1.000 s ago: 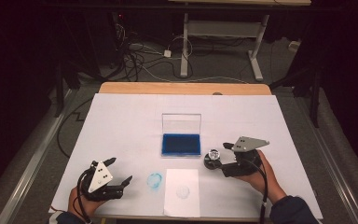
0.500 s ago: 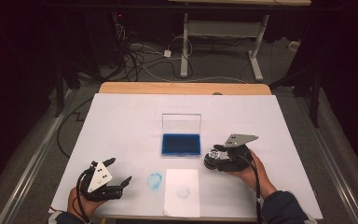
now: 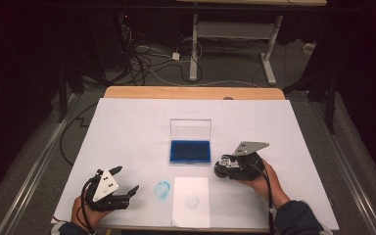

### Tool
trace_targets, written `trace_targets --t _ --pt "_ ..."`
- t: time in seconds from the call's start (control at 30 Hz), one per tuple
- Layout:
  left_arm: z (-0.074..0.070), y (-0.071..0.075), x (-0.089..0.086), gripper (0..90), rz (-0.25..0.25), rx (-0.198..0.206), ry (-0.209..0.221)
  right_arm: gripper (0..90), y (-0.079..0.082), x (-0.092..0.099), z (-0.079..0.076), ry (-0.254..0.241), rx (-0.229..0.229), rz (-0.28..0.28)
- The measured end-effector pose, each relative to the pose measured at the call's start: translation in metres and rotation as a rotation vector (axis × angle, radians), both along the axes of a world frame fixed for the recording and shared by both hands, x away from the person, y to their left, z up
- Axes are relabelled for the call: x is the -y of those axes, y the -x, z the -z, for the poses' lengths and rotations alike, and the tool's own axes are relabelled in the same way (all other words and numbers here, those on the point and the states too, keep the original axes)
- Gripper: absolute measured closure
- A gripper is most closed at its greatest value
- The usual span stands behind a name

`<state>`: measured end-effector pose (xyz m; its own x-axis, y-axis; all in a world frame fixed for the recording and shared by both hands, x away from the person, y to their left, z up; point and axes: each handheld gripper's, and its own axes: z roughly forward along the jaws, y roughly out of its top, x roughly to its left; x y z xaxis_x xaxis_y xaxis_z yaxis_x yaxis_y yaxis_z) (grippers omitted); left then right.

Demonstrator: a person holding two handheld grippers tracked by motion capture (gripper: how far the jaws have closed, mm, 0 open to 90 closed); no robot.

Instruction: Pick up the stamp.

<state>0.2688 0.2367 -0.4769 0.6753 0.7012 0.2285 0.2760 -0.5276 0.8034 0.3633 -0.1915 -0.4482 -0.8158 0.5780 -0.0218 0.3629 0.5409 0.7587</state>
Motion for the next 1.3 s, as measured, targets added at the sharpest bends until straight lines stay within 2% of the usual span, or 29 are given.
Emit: trace_targets --t 0.4,0.67,0.87,1.0,1.3 --pt "0.000 0.000 0.000 17.1 0.005 -0.005 -0.004 56.4 0.004 -0.003 -0.006 0.050 0.004 -0.024" --pt "0.000 0.000 -0.001 17.1 0.007 -0.003 -0.003 56.6 0.011 -0.001 -0.019 0.060 0.025 -0.042" --pt "0.000 0.000 -0.001 17.2 0.009 -0.004 0.003 56.6 0.015 0.001 -0.025 0.053 0.040 -0.056" --pt "0.002 -0.001 -0.002 17.2 0.007 -0.021 0.013 56.6 0.016 0.003 -0.028 0.049 0.050 -0.065" --pt "0.001 -0.001 0.000 17.2 0.023 -0.016 0.017 56.7 0.028 0.011 -0.042 0.026 0.080 -0.077"
